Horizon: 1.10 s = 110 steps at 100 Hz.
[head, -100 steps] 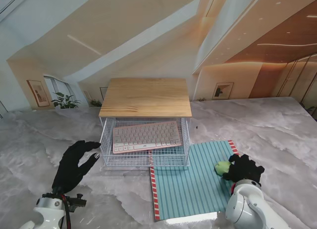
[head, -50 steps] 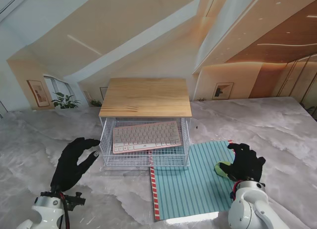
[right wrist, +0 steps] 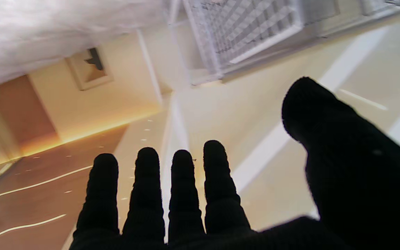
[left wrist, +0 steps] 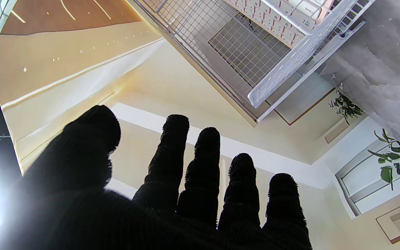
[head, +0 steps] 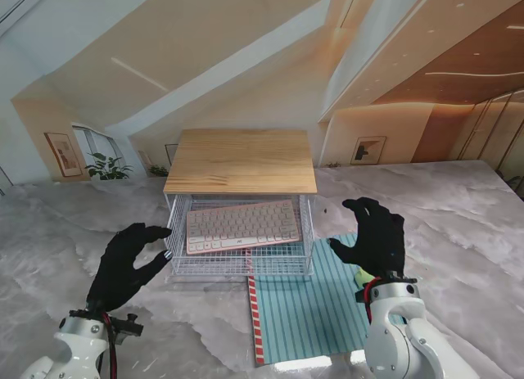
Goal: Unroll the mouse pad and set up the keyboard and mouse from the tabletop organizer
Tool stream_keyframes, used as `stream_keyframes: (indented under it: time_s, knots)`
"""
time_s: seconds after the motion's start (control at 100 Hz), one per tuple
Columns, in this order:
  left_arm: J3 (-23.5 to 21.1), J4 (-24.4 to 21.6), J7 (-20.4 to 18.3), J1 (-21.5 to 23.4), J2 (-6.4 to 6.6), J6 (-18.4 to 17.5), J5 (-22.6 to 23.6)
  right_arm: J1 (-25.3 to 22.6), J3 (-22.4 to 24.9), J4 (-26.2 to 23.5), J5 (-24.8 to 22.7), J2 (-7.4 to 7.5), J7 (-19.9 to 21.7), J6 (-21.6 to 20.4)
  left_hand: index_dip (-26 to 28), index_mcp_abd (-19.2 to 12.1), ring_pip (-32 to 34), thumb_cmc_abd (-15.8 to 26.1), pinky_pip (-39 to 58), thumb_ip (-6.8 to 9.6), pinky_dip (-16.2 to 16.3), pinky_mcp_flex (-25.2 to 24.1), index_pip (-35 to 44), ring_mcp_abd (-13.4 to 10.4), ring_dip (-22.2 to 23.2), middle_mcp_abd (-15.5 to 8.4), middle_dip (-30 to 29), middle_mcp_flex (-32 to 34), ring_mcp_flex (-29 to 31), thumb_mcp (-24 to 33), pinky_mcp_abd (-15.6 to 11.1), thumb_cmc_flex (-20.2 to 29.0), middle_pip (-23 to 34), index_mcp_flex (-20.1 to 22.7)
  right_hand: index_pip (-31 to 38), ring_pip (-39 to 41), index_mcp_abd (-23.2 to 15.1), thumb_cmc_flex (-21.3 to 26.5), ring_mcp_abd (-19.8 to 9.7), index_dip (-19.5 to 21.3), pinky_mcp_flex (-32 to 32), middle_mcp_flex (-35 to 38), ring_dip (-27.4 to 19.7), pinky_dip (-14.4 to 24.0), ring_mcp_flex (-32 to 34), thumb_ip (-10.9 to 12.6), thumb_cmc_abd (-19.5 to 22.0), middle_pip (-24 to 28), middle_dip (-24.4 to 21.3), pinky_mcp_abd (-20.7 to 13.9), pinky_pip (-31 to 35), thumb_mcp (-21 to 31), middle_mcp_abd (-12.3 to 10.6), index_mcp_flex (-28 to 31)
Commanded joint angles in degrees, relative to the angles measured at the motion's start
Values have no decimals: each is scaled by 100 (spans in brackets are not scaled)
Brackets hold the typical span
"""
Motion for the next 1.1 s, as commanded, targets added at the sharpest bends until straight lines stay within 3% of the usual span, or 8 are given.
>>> stream_keyframes:
  time_s: [0.0, 0.23, 0.61, 0.92, 1.09]
  knots:
    - [37, -78, -101, -9, -4, 22, -2, 200, -151, -176, 5, -37, 112, -138, -35, 10, -89, -93, -13, 124, 7, -44, -82, -149, -35, -44, -7, -183, -210, 100, -132, 18, -6, -127, -143, -129, 72, -118, -182, -97, -4, 110, -89, -177, 193, 28, 122, -65, 26, -256, -30, 152, -58, 191]
    - [81, -116, -172, -51, 12, 158, 19, 958, -798, 55, 386, -31, 470, -610, -35, 18, -109, -82, -13, 117, -6, -43, -96, -153, -32, -53, -9, -214, -210, 111, -135, -5, -9, -154, -176, -300, 53, -135, -139, -204, 462, 656, -168, -393, 708, 45, 248, -327, -33, -162, 273, 411, -30, 528]
    - [110, -119, -291, -101, 34, 285, 17, 2375, -2327, 1072, 1196, -198, 856, -798, -32, 16, -131, -118, -6, 102, -12, -48, -105, -157, -21, -38, -11, -241, -211, 123, -121, -24, -15, -196, -289, -341, 69, -13, -67, -254, 490, 945, -177, -487, 911, 56, 722, -459, -37, -46, 272, 362, 0, 817]
    - [104, -121, -479, -208, 77, 542, 119, 3298, -3153, 1847, 1774, -454, 1003, -583, -56, 97, -145, -283, 6, 111, -7, -46, -160, -150, -14, -36, -7, -304, -214, 151, -96, 2, -18, -284, -368, -333, 84, 130, -41, -255, 482, 1083, -168, -547, 991, 77, 1105, -498, -29, -82, 258, 320, 22, 978]
    - [136, -155, -660, -295, 117, 977, 267, 3558, -3342, 2116, 2023, -551, 1098, -423, -95, 168, -228, -446, -23, 121, -20, -76, -251, -138, -47, -14, -13, -443, -245, 165, -104, 17, -49, -387, -388, -320, 83, 122, -40, -240, 441, 1072, -157, -580, 966, 82, 1121, -502, -18, -81, 269, 284, 25, 991]
